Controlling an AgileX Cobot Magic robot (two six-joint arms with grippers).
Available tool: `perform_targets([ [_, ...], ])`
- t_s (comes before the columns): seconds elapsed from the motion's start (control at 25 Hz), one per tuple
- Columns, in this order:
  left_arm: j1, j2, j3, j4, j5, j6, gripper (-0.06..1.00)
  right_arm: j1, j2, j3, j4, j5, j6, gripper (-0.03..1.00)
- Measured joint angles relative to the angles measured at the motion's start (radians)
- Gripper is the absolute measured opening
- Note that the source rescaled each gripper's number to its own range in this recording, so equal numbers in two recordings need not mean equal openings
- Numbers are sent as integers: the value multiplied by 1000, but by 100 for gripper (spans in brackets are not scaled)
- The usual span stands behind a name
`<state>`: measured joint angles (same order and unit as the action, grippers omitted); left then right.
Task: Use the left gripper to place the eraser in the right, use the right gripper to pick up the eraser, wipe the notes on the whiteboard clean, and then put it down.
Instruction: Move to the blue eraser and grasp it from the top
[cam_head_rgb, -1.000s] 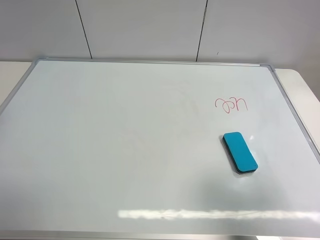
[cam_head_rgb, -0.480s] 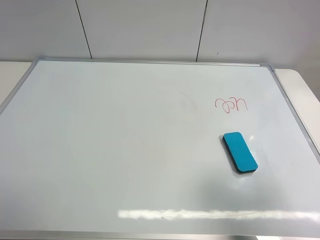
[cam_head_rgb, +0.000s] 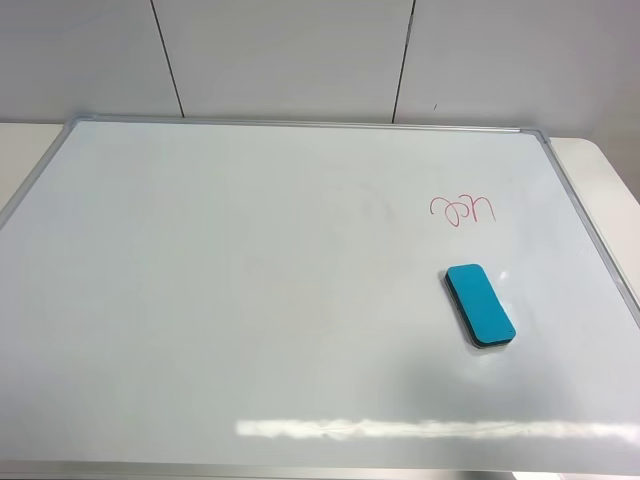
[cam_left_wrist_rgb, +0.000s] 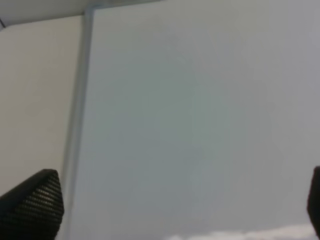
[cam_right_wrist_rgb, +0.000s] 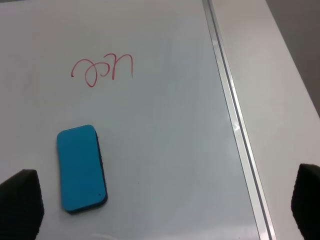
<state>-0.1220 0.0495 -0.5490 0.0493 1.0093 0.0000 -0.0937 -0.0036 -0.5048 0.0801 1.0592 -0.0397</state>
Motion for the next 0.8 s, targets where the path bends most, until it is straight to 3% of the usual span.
perform_targets([
  [0.32,15,-54,44,-49,38,0,99,0,0,0,2,0,0,100],
  [0.8,15,-55,44,-38,38,-23,99,0,0,0,3,0,0,100],
])
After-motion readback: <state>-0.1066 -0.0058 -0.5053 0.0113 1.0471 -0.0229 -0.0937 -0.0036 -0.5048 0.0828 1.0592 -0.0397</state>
